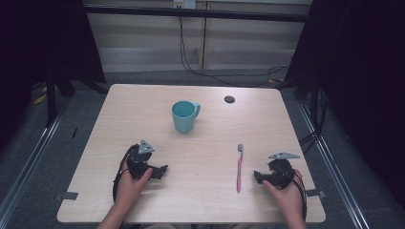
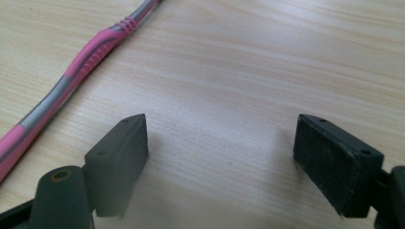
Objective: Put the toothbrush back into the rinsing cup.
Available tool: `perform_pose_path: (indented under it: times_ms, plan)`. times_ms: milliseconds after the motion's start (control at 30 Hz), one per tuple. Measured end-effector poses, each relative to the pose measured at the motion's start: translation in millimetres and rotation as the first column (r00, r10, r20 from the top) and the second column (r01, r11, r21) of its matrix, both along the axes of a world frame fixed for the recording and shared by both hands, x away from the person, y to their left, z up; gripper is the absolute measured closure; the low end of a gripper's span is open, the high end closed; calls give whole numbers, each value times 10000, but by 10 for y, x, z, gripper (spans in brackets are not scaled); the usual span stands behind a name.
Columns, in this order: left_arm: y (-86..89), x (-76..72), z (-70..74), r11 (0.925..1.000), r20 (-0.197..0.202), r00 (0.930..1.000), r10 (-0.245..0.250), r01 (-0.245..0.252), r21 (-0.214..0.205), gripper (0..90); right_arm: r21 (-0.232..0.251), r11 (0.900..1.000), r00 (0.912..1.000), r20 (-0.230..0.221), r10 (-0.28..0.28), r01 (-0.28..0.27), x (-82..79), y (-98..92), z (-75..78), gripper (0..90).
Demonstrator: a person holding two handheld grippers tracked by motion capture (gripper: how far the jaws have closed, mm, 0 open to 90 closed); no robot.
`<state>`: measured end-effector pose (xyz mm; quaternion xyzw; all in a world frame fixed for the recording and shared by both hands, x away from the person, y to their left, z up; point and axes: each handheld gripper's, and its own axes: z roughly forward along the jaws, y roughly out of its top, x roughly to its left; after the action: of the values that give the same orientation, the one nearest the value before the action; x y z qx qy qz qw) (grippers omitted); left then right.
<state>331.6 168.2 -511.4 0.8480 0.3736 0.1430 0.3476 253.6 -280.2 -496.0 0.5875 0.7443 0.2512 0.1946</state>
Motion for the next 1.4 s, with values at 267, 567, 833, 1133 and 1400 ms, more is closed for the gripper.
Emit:
perform_pose_path:
  times_ms: [267, 567, 833, 1133, 1400]
  plan:
    - [0, 0, 0, 10000, 3, 10000, -4, 4, 2, 0, 24, 9996, 9992, -312, 266, -266, 65, 69, 147, 204]
    - [0, 0, 1, 10000, -1, 10000, -3, 3, 20, 0, 214, 9988, 9955, -830, 452, -436, 135, 163, 290, 243]
    - [0, 0, 0, 10000, 0, 10000, 2, -2, -2, 0, 230, 9984, 9930, -1052, 541, -519, 182, 237, 332, 246]
    - [0, 0, 0, 10000, -1, 10000, 0, 0, -1, 0, 265, 9975, 9888, -1328, 684, -655, 215, 317, 386, 262]
    - [2, 1, 2, 10000, 0, 10000, -27, 27, 48, 0, 440, 9966, 9849, -1561, 751, -690, 249, 389, 414, 277]
